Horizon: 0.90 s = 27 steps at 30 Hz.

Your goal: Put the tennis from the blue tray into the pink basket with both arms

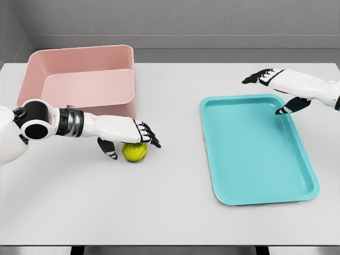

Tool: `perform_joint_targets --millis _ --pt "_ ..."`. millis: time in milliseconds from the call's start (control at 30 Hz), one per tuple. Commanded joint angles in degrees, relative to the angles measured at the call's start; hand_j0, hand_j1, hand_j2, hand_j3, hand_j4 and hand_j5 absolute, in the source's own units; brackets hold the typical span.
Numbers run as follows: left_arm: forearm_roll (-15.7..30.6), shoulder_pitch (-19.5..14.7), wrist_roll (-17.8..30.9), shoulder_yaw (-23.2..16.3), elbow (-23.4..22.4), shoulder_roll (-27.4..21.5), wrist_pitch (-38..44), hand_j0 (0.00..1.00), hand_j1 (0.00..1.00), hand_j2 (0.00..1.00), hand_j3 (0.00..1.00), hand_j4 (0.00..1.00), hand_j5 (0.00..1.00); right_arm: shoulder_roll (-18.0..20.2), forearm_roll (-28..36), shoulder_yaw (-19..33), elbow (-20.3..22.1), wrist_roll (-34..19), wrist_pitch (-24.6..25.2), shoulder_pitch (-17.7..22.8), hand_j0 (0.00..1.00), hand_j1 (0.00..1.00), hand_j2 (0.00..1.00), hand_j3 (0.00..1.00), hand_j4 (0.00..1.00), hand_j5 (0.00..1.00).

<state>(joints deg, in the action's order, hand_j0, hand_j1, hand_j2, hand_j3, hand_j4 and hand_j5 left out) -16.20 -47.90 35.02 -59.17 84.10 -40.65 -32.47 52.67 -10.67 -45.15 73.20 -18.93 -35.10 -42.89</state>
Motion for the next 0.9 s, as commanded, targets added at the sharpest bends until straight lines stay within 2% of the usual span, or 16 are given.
perform_joint_targets --millis 0,733,800,867 --pt "0.3 -0.1 0.0 0.0 0.0 0.0 0.1 1.00 1.00 1.00 1.00 1.00 1.00 0.1 0.4 0.1 0.0 0.0 0.1 0.0 1.00 1.00 1.00 1.00 1.00 1.00" --pt "-0.9 0.8 0.0 0.0 0.2 0.0 0.1 1.00 1.00 1.00 1.00 1.00 1.00 0.1 0.4 0.1 0.0 0.0 0.1 0.2 1.00 1.00 1.00 1.00 1.00 1.00" --pt "-0.8 0.8 0.0 0.0 0.2 0.1 0.1 0.90 0.90 0.90 0.90 0.90 0.90 0.1 0.4 0.1 0.0 0.0 0.1 0.2 1.00 1.00 1.00 1.00 1.00 1.00" --pt "-0.8 0.8 0.0 0.0 0.3 0.1 0.1 0.74 0.74 0.74 0.74 0.74 0.74 0.1 0.4 0.1 0.0 0.0 0.1 0.2 1.00 1.00 1.00 1.00 1.00 1.00"
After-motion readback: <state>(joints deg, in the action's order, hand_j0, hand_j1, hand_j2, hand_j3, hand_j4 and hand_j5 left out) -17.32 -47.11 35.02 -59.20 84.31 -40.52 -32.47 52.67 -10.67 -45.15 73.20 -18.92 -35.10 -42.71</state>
